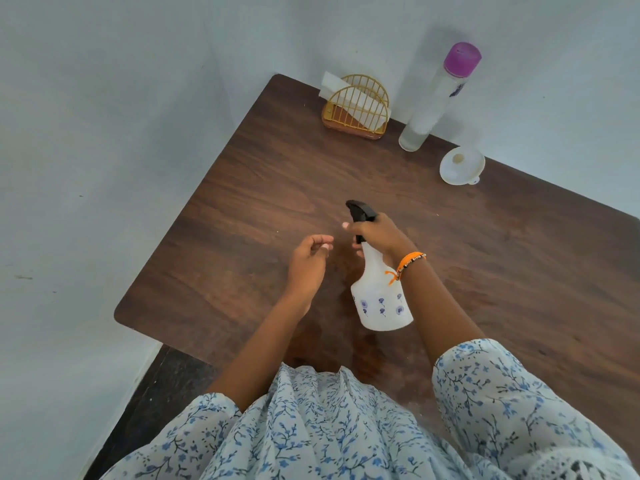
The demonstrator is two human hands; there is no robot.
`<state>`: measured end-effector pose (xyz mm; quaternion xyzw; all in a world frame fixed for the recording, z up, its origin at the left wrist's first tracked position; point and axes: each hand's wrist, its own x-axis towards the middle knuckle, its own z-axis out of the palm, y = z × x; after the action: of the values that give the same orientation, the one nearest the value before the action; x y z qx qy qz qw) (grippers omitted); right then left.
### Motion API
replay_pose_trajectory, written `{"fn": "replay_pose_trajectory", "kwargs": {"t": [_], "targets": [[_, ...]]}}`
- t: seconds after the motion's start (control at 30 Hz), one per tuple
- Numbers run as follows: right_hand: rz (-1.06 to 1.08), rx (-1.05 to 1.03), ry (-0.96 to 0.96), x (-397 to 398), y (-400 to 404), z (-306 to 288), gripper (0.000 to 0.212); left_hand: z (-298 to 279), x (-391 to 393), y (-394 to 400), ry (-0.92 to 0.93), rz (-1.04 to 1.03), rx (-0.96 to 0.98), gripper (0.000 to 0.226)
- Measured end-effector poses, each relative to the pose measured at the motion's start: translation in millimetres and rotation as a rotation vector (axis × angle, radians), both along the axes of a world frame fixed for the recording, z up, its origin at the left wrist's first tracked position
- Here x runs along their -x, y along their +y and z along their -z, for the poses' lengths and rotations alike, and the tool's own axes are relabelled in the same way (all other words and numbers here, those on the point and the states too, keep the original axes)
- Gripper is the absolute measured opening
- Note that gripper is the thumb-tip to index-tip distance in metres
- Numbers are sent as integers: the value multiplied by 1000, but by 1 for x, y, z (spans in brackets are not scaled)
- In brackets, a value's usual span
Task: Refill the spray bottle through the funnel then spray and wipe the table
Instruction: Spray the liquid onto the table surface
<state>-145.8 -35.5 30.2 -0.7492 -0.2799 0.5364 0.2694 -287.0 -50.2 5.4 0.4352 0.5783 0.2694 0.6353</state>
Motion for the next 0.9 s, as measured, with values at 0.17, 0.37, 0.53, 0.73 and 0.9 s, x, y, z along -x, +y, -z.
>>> {"fn": "replay_pose_trajectory", "kwargs": {"t": [0.17, 0.37, 0.53, 0.73, 0.9], "targets": [[84, 190, 412, -12, 4, -1, 14, 2, 0, 3, 38, 4, 20, 22], [118, 277, 202, -4, 20, 1, 22, 2, -3, 6, 31, 2, 20, 22], [169, 243, 254, -17, 15, 0, 19, 2, -9, 4, 39, 43, 24, 21], [373, 37, 458, -42, -27, -2, 27, -5, -24, -2, 66, 148, -3, 21], [589, -64, 560, -77, -79, -5, 29, -6, -53, -19, 83, 316, -31, 20]]}}
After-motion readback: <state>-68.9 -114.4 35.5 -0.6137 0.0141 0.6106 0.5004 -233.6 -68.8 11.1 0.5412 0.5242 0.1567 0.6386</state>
